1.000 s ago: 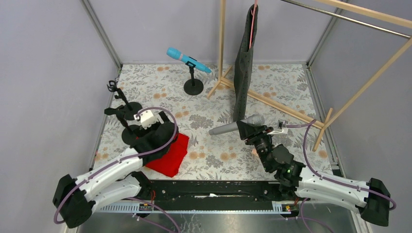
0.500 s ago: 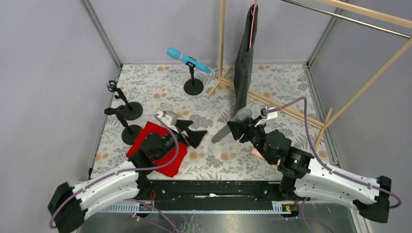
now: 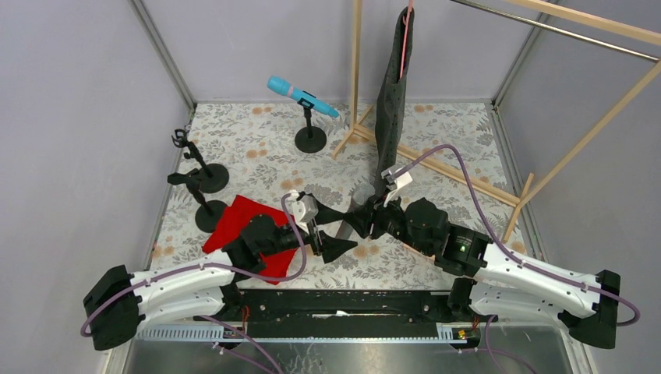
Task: Attach the microphones to the stand
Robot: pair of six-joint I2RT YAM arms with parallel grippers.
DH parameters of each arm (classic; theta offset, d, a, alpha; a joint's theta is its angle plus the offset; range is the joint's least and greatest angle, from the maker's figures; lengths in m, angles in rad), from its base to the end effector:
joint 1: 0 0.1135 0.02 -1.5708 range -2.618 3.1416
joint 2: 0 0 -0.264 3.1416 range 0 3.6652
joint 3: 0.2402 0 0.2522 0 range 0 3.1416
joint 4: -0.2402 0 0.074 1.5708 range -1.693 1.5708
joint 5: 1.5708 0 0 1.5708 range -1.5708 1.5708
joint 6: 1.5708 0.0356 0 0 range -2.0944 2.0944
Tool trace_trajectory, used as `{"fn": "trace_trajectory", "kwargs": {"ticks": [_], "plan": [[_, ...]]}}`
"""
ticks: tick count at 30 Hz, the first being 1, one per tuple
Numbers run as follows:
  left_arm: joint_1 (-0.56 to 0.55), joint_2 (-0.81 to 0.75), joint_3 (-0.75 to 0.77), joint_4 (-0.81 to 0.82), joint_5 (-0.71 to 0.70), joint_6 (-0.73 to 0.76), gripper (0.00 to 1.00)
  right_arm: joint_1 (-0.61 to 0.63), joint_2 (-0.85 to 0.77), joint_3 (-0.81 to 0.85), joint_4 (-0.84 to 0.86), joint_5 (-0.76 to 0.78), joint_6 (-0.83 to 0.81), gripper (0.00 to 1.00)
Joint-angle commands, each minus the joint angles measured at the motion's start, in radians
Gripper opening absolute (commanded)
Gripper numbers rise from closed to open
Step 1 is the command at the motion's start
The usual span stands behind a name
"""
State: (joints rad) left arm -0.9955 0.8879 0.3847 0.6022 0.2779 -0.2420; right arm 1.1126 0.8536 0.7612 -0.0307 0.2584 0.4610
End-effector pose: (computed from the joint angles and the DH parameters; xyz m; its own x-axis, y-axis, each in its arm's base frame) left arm 0.1031 -0.1770 0.2634 -0.1767 -0.1510 -0.9726 0.9404 0.2657 -0.2121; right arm 0.0982 0.1785 0.3363 -0.3845 0.1928 -0.9028 -0.6519 0.6357 0.4134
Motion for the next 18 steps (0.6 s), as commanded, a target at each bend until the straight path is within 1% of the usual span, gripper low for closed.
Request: {"fn": "trace_trajectory", "kwargs": {"ticks": [1, 2, 7, 8, 11, 12, 13, 15, 17, 18], "plan": [[-0.012, 0.036, 0.038, 0.078, 0.114, 0.005, 0.80, 0.006, 0.010, 0.039, 0.108, -0.084, 0.011, 0.00], [-0.014, 0.043, 0.039, 0.080, 0.125, 0.001, 0.73, 0.006, 0.009, 0.031, 0.123, -0.080, 0.018, 0.00], [-0.021, 0.065, 0.045, 0.091, 0.170, -0.028, 0.49, 0.006, 0.027, 0.028, 0.176, -0.072, 0.024, 0.01], [-0.023, 0.069, 0.049, 0.090, 0.177, -0.032, 0.41, 0.006, 0.033, 0.031, 0.181, -0.071, 0.024, 0.02], [-0.025, 0.082, 0.061, 0.085, 0.181, -0.046, 0.09, 0.005, 0.052, 0.035, 0.192, -0.058, 0.022, 0.05], [-0.026, 0.083, 0.063, 0.085, 0.178, -0.050, 0.02, 0.006, 0.057, 0.033, 0.200, -0.052, 0.021, 0.07], [-0.027, 0.083, 0.063, 0.086, 0.170, -0.056, 0.00, 0.005, 0.060, 0.027, 0.212, -0.046, 0.022, 0.11], [-0.029, 0.081, 0.061, 0.098, 0.158, -0.068, 0.00, 0.006, 0.063, 0.004, 0.250, -0.032, 0.022, 0.27], [-0.031, 0.075, 0.055, 0.121, 0.145, -0.086, 0.00, 0.006, 0.064, -0.029, 0.308, -0.028, 0.019, 0.49], [-0.032, 0.073, 0.050, 0.138, 0.133, -0.099, 0.00, 0.006, 0.064, -0.047, 0.340, -0.028, 0.022, 0.56]]}}
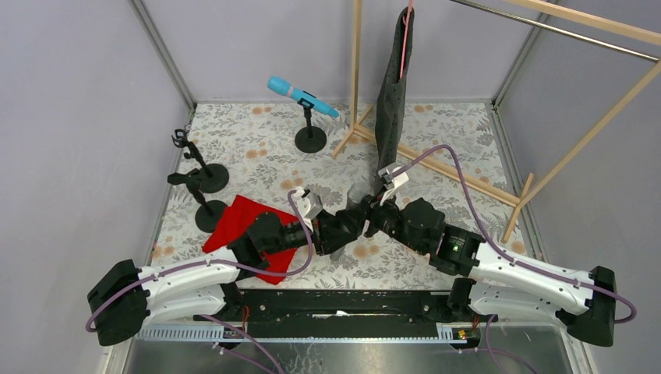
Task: Attach the microphones to the stand
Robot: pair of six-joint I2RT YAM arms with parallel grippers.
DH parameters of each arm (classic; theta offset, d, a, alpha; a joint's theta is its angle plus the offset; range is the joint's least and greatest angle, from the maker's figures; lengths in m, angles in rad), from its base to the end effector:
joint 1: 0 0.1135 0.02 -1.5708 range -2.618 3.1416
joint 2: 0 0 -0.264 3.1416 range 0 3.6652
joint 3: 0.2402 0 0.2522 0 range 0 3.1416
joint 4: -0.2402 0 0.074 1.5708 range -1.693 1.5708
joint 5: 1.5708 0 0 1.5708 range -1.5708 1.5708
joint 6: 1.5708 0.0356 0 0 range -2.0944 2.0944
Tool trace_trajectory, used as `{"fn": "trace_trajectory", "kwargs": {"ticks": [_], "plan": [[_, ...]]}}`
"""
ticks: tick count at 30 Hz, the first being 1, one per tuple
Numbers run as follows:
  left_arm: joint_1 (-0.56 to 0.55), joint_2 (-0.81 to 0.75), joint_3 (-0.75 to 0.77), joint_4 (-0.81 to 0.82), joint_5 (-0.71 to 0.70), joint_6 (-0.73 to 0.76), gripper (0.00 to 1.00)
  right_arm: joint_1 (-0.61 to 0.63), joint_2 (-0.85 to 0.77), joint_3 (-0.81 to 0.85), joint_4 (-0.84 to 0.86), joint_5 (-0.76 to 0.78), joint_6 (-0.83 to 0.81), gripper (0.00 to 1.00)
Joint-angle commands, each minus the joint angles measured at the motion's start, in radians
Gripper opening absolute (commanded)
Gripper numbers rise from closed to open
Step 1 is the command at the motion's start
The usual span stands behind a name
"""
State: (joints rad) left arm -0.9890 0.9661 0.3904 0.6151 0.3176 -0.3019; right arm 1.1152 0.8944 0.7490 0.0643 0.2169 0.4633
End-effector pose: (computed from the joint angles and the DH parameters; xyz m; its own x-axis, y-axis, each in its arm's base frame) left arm 0.1093 -0.1864 0.2519 -0.2663 -0.1091 -0.9577 0.9280 0.2397 -0.2854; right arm 0.1011 0.1890 0.3344 -0.3816 0.2130 -0.8994 -0.6841 0.5892 0.4298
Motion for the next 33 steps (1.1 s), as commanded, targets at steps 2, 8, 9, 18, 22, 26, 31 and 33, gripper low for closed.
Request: {"fn": "trace_trajectory", "kwargs": {"ticks": [2, 8, 9, 18, 22, 26, 31, 33], "plan": [[-0.040, -0.011, 0.030, 0.166, 0.069, -0.068, 0.00, 0.003, 0.026, -0.070, 0.310, 0.019, 0.028, 0.68], [-0.046, 0.003, -0.005, 0.281, 0.026, -0.133, 0.00, 0.003, 0.068, -0.099, 0.418, -0.003, 0.033, 0.75], [-0.046, 0.002, -0.007, 0.282, 0.011, -0.136, 0.00, 0.003, 0.072, -0.096, 0.418, -0.004, 0.033, 0.74], [-0.048, -0.028, -0.054, 0.286, -0.156, -0.166, 0.00, 0.003, 0.022, -0.166, 0.509, 0.041, 0.037, 0.75], [-0.048, -0.045, -0.060, 0.258, -0.185, -0.156, 0.00, 0.003, 0.001, -0.179, 0.508, 0.044, 0.027, 0.76], [-0.049, -0.038, -0.051, 0.239, -0.164, -0.145, 0.00, 0.003, -0.005, -0.181, 0.513, 0.050, 0.015, 0.75], [-0.048, -0.011, -0.040, 0.239, -0.133, -0.146, 0.00, 0.003, 0.006, -0.177, 0.549, 0.048, 0.000, 0.66], [-0.048, -0.005, -0.037, 0.242, -0.129, -0.146, 0.00, 0.003, 0.013, -0.168, 0.548, 0.043, -0.009, 0.62]]}}
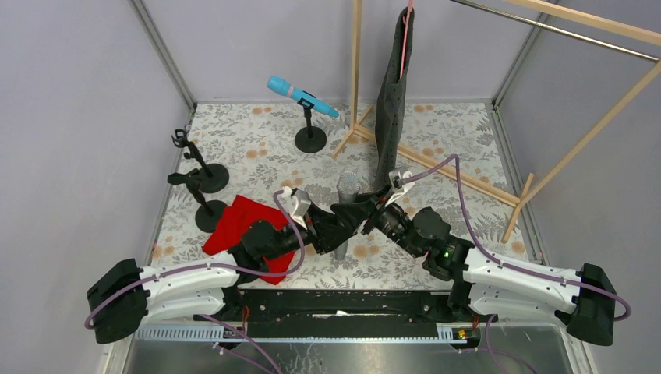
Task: Attach the microphones to the stand
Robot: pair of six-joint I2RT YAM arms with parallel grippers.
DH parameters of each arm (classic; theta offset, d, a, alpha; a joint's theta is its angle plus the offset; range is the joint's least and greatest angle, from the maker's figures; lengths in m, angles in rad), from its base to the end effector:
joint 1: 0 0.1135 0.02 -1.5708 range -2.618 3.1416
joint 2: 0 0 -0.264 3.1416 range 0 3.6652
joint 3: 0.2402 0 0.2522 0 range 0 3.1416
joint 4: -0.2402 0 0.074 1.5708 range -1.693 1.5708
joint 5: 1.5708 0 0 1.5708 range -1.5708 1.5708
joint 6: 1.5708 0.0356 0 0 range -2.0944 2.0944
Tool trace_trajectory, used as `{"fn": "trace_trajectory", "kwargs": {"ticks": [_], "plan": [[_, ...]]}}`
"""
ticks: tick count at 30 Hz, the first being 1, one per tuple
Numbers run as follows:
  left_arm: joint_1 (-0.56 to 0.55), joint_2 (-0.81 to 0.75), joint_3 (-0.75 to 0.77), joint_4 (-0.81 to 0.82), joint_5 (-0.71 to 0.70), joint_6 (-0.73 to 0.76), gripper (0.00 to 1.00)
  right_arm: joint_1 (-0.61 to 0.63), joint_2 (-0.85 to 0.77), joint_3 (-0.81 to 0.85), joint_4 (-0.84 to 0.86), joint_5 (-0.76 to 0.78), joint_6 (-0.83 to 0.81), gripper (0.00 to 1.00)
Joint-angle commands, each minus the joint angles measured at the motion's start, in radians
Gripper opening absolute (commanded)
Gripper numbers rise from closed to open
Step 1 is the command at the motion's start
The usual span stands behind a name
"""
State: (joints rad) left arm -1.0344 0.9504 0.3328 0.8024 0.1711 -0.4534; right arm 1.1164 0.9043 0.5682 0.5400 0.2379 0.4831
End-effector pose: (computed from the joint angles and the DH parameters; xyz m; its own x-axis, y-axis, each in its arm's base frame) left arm 0.1012 -0.1821 0.2554 -0.3241 -0.2995 -0.8974 0.8795 0.2542 -0.4024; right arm 0.1015 0.1888 0.3188 -0.2799 0.4556 -0.8450 -0.7249 0.4769 0.4972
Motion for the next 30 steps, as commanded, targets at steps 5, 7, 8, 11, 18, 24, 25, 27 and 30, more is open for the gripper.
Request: {"fn": "trace_trajectory", "kwargs": {"ticks": [5, 7, 8, 11, 18, 24, 25, 27, 30], "plan": [[-0.003, 0.005, 0.019, 0.050, 0.017, 0.009, 0.00, 0.002, 0.010, 0.015, 0.062, 0.032, -0.033, 0.57], [-0.003, 0.004, 0.017, 0.048, 0.017, 0.009, 0.00, 0.002, 0.009, 0.007, 0.072, 0.035, -0.030, 0.50], [-0.003, 0.003, 0.017, 0.046, 0.018, 0.008, 0.00, 0.002, 0.008, 0.004, 0.078, 0.035, -0.030, 0.43], [-0.003, 0.006, 0.017, 0.039, 0.024, 0.011, 0.22, 0.002, 0.005, -0.007, 0.088, 0.035, -0.034, 0.21], [-0.003, -0.021, 0.031, -0.078, -0.083, 0.054, 0.86, 0.002, -0.049, -0.063, 0.117, 0.118, -0.043, 0.00], [-0.003, -0.050, 0.069, -0.261, -0.311, 0.093, 0.96, 0.002, -0.133, -0.049, -0.069, 0.306, -0.113, 0.00], [-0.003, -0.057, 0.070, -0.284, -0.352, 0.090, 0.96, 0.002, -0.147, -0.051, -0.093, 0.348, -0.125, 0.00], [-0.003, -0.075, 0.062, -0.317, -0.456, 0.075, 0.96, 0.002, -0.171, -0.053, -0.142, 0.413, -0.164, 0.00], [-0.001, -0.100, 0.055, -0.388, -0.604, 0.052, 0.96, 0.002, -0.198, -0.046, -0.235, 0.527, -0.183, 0.00]]}}
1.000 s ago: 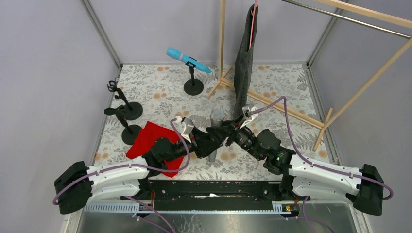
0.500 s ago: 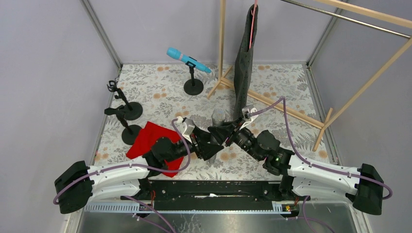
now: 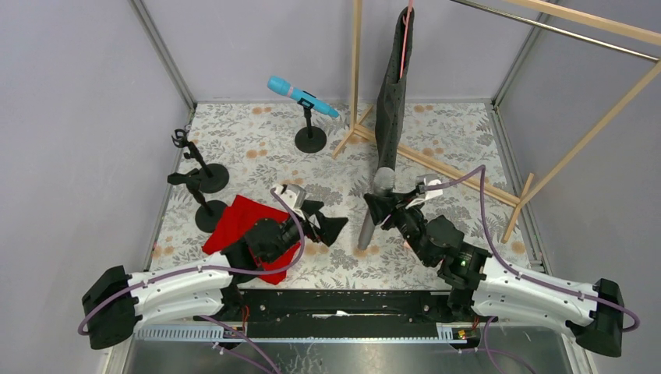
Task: Attach the microphones to the stand
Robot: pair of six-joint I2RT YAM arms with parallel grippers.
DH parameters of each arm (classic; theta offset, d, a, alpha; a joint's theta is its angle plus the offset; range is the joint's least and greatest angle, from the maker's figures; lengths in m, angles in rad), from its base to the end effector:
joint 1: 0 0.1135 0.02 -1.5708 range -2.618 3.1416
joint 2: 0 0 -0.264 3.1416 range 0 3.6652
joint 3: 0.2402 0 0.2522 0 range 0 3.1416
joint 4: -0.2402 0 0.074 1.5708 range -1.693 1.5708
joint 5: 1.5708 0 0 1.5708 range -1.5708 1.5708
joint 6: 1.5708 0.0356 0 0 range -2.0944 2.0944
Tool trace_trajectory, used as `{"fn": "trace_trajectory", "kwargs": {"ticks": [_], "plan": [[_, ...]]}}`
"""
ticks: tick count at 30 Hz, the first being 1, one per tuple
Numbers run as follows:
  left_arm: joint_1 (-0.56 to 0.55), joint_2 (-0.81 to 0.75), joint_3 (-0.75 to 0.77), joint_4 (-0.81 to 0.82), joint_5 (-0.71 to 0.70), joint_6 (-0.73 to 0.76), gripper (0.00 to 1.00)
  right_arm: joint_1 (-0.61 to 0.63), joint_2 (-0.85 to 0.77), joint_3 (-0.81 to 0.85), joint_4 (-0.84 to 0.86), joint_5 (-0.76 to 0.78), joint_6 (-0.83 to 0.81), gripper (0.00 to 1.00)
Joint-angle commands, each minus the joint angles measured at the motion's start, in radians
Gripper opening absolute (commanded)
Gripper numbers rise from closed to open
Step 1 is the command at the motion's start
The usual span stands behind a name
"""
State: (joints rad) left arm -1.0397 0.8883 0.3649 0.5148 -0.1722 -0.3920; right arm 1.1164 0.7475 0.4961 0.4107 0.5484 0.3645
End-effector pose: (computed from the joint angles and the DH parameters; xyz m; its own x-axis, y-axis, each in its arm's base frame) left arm 0.1089 -0.1734 0.2470 -0.2954 -0.2402 -0.9247 0.7032 0.6005 -0.3807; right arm 0.0964 0.1551 0.3067 -0.1278 0.4316 -0.8930 -0.5301 0.7312 0.4292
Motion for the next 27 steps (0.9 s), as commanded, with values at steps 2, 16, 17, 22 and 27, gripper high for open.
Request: {"fn": "trace_trajectory", "kwargs": {"ticks": [2, 16, 17, 22, 27], "plan": [[0.004, -0.049, 0.030, -0.173, -0.385, -0.040, 0.96, 0.002, -0.056, 0.026, -0.150, 0.258, -0.080, 0.00], [0.214, -0.023, 0.046, -0.430, -0.897, -0.200, 0.99, 0.002, -0.097, -0.004, -0.206, 0.201, -0.049, 0.00], [0.266, -0.032, 0.031, -0.413, -0.867, -0.203, 0.99, 0.002, -0.095, -0.002, -0.207, 0.194, -0.048, 0.00], [0.437, 0.005, -0.001, -0.337, -0.851, -0.162, 0.99, 0.002, -0.081, 0.016, -0.229, 0.159, -0.047, 0.00], [0.528, 0.088, -0.002, -0.283, -0.913, -0.160, 0.99, 0.002, -0.070, 0.027, -0.255, 0.138, -0.033, 0.00]]}}
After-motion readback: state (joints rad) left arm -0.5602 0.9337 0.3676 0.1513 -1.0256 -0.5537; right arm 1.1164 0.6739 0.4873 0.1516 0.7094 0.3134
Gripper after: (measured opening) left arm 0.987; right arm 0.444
